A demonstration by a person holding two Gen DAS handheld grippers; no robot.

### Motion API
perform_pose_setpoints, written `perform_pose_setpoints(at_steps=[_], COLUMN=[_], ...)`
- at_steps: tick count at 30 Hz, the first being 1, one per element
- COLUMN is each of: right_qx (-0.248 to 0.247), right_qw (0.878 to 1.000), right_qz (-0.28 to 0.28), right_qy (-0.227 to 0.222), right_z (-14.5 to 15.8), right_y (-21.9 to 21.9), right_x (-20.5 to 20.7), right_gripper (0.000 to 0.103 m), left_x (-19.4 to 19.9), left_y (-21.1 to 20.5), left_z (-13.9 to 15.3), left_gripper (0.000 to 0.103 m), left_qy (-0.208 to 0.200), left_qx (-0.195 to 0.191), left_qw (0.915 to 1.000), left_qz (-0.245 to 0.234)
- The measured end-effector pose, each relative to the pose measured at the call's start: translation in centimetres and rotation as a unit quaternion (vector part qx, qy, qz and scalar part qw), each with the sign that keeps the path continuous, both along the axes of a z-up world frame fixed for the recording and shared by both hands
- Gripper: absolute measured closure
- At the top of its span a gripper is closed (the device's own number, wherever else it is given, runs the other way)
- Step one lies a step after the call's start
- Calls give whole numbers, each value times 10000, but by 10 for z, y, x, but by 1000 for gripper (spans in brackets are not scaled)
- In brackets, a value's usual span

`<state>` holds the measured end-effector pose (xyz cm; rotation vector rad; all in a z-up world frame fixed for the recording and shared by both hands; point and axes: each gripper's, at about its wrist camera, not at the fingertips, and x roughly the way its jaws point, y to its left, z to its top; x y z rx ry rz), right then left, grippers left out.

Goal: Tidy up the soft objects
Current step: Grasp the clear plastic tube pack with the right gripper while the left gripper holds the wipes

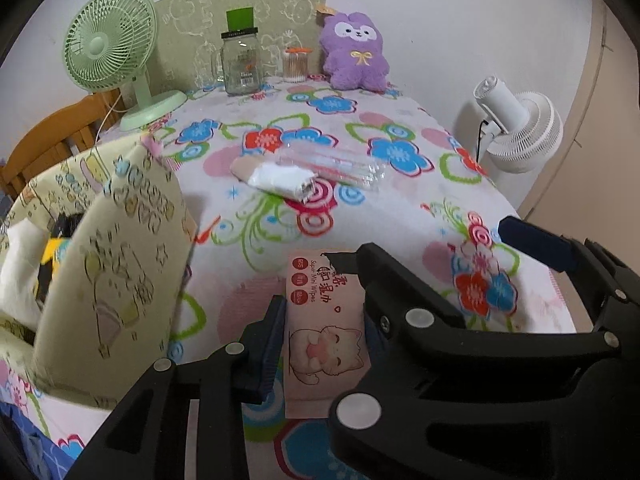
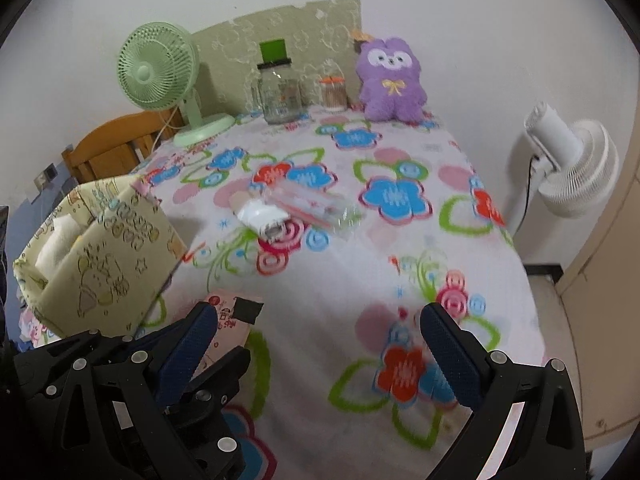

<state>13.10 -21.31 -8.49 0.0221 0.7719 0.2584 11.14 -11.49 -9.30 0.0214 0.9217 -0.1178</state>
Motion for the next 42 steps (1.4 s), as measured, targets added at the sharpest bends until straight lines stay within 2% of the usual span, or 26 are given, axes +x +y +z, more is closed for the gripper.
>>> perform_pose_setpoints(at_steps=[11, 17, 26, 30, 36, 42], right_qx=[-42, 74, -151, -248, -261, -304], right_qw=[9997, 9994, 9986, 9973, 9964, 9952], right_qz=[209, 336, 494, 692, 804, 900], right_qy=[-81, -7, -105, -34, 40, 246], right_z=[8, 9, 8, 0, -11, -23], right_y=[2, 4, 10, 15, 21, 26], right_x=[42, 71, 103, 117, 129, 139], right_gripper=[1, 7, 7, 13, 15, 29], left_x=[39, 61, 91, 101, 109, 112], left_y=[1, 3, 7, 9, 12, 13], left_z=[4, 6, -1, -10, -18, -24], left_gripper=[64, 64, 64, 64, 64, 64], left_qy=[107, 84, 184, 296, 353, 420], left_qx=[38, 89, -26, -24, 26, 57], left_qw=[9995, 9985, 9965, 9959, 9950, 9949], left_qz=[292, 528, 819, 854, 932, 920])
